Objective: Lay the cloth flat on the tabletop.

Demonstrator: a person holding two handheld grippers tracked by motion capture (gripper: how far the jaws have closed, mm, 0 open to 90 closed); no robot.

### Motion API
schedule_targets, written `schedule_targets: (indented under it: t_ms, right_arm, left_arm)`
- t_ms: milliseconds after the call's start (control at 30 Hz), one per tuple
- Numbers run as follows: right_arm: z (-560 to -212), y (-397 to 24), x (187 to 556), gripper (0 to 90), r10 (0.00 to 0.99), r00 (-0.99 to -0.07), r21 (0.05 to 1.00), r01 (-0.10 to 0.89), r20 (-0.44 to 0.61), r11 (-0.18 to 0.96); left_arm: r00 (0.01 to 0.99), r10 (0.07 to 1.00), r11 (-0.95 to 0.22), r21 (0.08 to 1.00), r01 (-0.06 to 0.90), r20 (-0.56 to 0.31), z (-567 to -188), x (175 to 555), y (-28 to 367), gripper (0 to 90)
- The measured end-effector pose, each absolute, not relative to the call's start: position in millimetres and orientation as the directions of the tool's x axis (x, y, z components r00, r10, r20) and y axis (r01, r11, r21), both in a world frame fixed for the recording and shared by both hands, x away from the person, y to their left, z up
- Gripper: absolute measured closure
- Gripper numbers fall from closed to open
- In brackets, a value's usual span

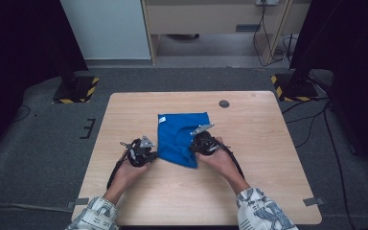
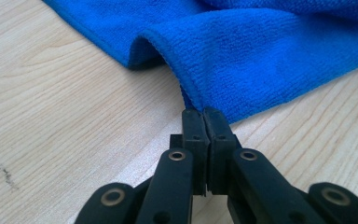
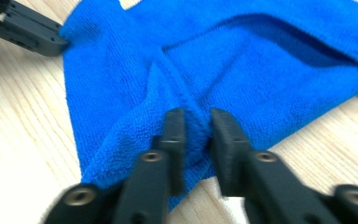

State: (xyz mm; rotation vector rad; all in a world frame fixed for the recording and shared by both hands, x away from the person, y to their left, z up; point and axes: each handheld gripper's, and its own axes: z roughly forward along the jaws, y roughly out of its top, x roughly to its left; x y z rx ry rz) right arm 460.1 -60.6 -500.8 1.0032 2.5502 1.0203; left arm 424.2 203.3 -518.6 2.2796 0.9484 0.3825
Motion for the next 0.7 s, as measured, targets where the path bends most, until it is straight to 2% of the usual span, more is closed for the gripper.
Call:
schedule_targets:
  t_ms: [133,367,700]
  right_arm:
    - [-497,-63,459,86.1,0.667,-0.743,0.677,0.514,0.046,0.526]
    - [-490,-77,460,87.5,0.689,-0.724,0.682,0.521,0.035,0.513]
    - [-489,-152,446,88.2,0.776,-0.629,0.675,0.593,0.048,0.439]
  left_arm:
    - [0.697,0.716,-0.539,0.652,0.532,0.023,-518,424,204,88.7]
    - [0.693,0.721,-0.533,0.656,0.534,0.022,-517,424,205,88.8]
    - [0.692,0.722,-0.527,0.659,0.537,0.013,-517,425,204,88.8]
